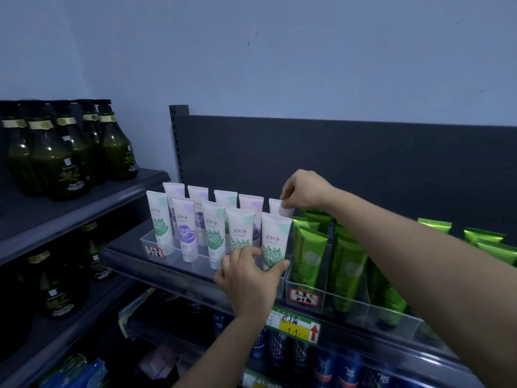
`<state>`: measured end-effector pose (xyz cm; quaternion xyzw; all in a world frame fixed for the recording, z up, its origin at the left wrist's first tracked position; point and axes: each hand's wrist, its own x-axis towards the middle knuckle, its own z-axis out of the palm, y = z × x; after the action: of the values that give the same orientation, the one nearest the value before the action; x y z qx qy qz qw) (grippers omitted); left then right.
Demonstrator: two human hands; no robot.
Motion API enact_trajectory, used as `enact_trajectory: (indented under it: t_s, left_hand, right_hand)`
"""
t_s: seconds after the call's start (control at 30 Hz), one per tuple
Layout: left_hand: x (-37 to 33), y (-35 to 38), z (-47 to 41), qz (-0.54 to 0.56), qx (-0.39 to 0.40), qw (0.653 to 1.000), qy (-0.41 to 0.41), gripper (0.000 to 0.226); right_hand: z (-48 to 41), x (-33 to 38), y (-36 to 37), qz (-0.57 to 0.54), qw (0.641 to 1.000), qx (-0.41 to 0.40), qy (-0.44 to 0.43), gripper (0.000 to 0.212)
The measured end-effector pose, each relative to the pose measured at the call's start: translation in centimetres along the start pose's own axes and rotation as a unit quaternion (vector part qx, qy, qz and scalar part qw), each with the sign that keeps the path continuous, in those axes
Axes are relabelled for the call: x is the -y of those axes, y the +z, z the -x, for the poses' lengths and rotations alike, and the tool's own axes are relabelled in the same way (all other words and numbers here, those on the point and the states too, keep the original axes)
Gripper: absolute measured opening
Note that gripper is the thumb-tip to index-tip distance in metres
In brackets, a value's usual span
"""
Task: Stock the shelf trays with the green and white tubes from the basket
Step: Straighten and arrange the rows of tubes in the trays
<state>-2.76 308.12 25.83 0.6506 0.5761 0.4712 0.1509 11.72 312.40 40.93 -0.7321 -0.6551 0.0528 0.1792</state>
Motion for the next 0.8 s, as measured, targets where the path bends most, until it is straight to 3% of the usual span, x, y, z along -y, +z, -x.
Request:
enact_trajectory:
  t_s: [0.47,0.67,0.8]
  left_hand:
    - [0.5,-0.7,0.2,-0.003,-0.012,1.0,0.022,0.049]
    - [-0.7,-2.9,-0.2,0.084,-0.045,0.99,0.103,0.042]
    - [-3.2,-4.9,-3.0,0.071,-0.037,0.978,0.193,0.023]
  right_hand:
    - [0.7,0.0,-0.1,0.011,1.0,0.004,-0.012,0.006]
    - [1.9,0.0,-0.7,0.011,0.999,-0.028,-0.018,0.023]
    - [4.1,0.3,-2.7,-0.008,0.997,-0.074,-0.033,0.007]
